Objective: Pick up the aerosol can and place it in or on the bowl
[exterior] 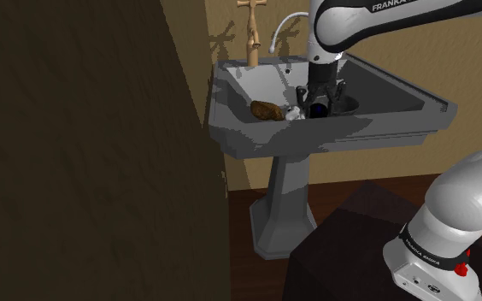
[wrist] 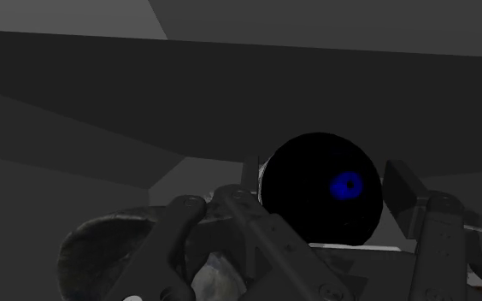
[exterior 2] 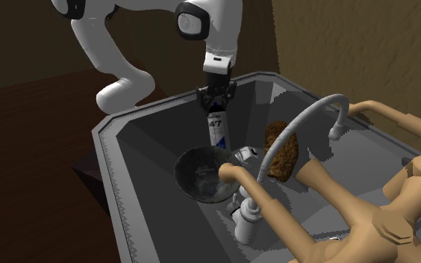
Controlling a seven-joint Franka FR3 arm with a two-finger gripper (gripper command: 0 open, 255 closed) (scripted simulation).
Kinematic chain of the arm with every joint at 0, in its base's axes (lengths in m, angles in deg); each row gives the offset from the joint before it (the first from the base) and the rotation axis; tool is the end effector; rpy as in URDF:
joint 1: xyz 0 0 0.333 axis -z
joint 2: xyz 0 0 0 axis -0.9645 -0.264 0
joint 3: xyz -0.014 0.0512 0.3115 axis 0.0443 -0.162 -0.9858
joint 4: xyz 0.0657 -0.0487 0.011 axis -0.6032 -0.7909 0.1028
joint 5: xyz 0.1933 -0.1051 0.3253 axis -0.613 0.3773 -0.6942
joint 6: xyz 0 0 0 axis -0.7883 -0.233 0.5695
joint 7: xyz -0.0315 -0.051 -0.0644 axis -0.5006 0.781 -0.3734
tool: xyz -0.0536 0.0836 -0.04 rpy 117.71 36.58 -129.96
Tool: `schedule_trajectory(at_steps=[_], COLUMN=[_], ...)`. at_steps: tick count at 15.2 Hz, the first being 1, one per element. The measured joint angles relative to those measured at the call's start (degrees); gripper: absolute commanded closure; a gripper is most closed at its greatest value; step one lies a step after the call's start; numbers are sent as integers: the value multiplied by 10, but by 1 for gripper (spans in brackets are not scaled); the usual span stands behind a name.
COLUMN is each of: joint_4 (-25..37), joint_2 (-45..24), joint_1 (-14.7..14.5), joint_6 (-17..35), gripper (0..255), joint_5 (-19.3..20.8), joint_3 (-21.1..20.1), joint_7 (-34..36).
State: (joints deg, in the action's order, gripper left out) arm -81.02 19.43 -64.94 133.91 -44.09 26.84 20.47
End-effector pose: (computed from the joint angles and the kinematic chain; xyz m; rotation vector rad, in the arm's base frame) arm 0.3961 0.0154 0.5134 2.9164 -0.8619 -0.0237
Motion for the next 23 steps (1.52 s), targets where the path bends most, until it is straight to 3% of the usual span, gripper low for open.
schedule_trajectory(at_steps=[23], joint_4=[191], joint_2=[-17], joint_1=[6], joint_6=[-173], gripper=[255], joint_5=[6], joint_3=[7], joint_7=[-10])
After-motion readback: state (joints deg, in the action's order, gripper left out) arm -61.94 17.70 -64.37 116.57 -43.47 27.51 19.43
